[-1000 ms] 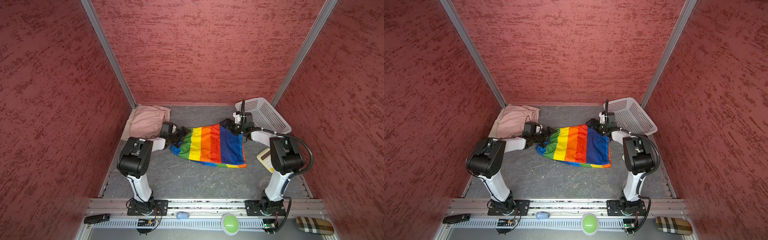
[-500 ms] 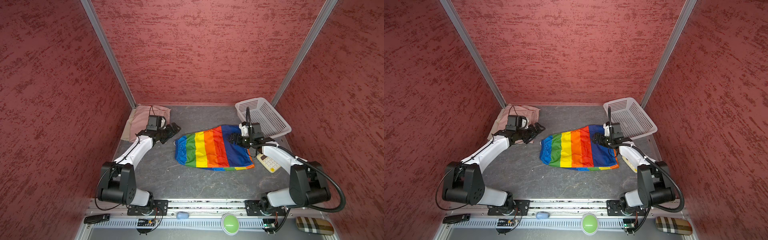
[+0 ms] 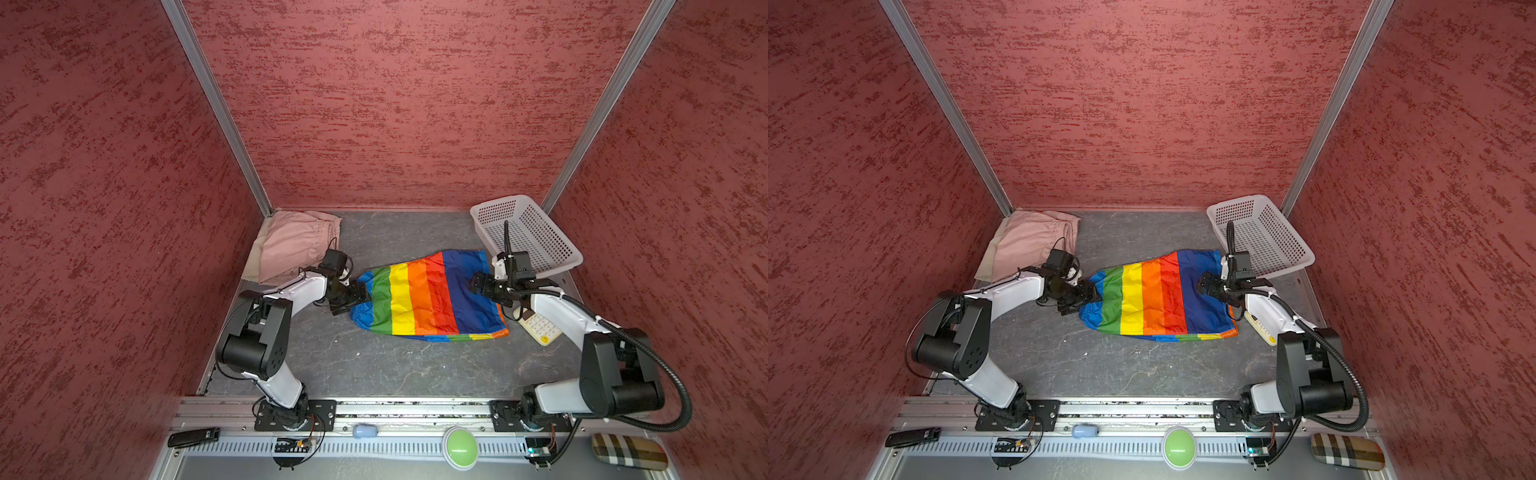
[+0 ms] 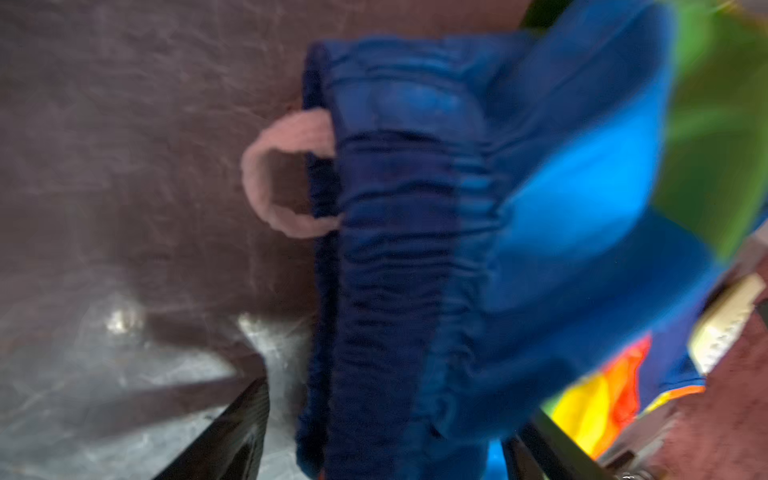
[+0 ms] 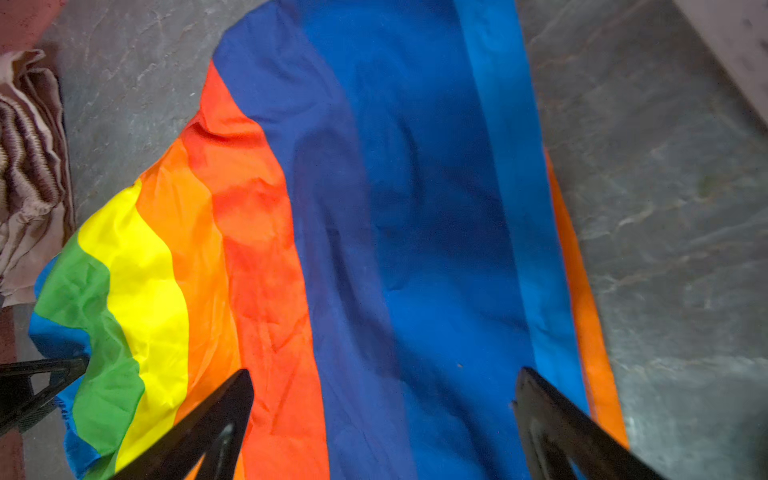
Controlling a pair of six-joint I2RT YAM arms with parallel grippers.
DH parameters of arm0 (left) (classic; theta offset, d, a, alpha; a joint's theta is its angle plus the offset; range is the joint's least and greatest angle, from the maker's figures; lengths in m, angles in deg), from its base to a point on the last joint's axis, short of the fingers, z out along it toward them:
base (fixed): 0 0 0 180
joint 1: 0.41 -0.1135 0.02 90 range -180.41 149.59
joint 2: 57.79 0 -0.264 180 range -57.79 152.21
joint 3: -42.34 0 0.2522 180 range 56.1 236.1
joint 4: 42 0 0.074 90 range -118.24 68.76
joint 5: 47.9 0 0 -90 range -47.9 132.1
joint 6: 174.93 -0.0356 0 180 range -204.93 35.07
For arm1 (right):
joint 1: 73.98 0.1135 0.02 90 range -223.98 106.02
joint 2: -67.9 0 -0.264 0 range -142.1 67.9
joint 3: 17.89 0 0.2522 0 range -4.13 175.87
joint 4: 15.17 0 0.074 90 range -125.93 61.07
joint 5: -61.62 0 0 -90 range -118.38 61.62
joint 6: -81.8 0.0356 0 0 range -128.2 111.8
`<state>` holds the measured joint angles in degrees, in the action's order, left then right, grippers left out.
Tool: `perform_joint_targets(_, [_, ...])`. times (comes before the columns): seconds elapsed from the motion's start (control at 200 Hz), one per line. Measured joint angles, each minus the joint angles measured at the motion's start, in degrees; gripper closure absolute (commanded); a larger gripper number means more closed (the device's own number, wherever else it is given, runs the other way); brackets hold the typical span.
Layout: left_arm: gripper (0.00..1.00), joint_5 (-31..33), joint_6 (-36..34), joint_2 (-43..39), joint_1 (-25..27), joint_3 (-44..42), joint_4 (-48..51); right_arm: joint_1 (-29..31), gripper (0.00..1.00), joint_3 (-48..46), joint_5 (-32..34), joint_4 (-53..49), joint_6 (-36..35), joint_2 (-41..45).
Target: Fold and stack the shorts
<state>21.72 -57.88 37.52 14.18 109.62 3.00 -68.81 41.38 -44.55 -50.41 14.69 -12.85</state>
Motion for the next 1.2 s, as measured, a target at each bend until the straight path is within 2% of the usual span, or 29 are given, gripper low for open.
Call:
perform_joint_targets(0.215, [0.67, 2.9, -2.5, 2.8, 2.0, 2.1, 0.3, -1.2, 0.01, -2.0, 0.6, 0.3, 0.0, -0.7])
perform_joint_targets(0.486, [1.00, 6.1, -4.6, 4.3, 2.8, 4.2, 1.9, -0.5, 0.01, -4.5, -1.1, 7.0, 1.9, -5.5])
perform_joint_targets(0.701, [1.00, 8.8, -5.4, 3.7, 0.7, 5.5, 5.0, 3.8, 0.01, -5.6, -1.2, 13.8, 4.7, -6.7])
perform_joint_targets(0.847, [1.00, 10.2, -5.9, 2.2, -1.8, 6.3, 6.6, 6.8, 0.01, -5.6, -1.8, 14.8, 6.7, -6.8])
perform_joint_targets(1.027, [1.00, 10.8, -6.4, 1.1, -3.6, 7.5, 8.7, 7.4, 0.01, -5.1, -2.4, 8.2, 7.1, -2.7])
perform_joint_targets(1.202, [1.00, 13.6, -7.7, -1.2, -4.8, 11.9, 12.6, 5.2, 0.01, -0.7, -0.7, 3.2, 4.9, -0.1])
